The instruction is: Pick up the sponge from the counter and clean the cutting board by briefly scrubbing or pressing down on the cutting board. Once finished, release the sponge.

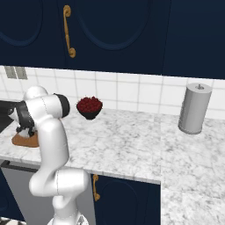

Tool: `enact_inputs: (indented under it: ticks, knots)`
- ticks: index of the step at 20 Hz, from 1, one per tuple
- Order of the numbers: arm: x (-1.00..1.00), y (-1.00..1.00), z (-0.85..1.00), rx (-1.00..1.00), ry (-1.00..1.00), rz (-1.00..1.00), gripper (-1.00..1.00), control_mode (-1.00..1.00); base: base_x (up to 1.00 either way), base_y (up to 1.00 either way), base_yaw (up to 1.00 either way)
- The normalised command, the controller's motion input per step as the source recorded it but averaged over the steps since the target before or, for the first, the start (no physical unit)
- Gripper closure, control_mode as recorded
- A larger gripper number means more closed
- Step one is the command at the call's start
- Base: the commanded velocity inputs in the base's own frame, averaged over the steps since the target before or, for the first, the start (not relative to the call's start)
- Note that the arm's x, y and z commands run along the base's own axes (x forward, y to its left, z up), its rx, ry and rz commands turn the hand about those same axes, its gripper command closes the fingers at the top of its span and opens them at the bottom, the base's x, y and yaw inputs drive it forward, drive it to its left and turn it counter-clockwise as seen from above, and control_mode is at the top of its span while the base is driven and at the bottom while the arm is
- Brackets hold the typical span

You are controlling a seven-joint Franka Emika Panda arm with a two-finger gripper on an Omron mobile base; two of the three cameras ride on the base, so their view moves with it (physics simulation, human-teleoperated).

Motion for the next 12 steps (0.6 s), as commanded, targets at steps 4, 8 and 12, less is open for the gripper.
enact_inputs:
  ticks: [4, 8, 12]
  knots:
    - [0.83, -0.07, -0.01, 0.0, -0.08, -0.01, 1.0, -1.0, 0.0, 0.0, 0.0]
    - [0.1, 0.0, -0.23, -0.05, -0.18, 0.0, 1.0, -1.0, 0.0, 0.0, 0.0]
    - [-0.43, 0.0, -0.39, -0.03, -0.04, 0.0, 1.0, -1.0, 0.0, 0.0, 0.0]
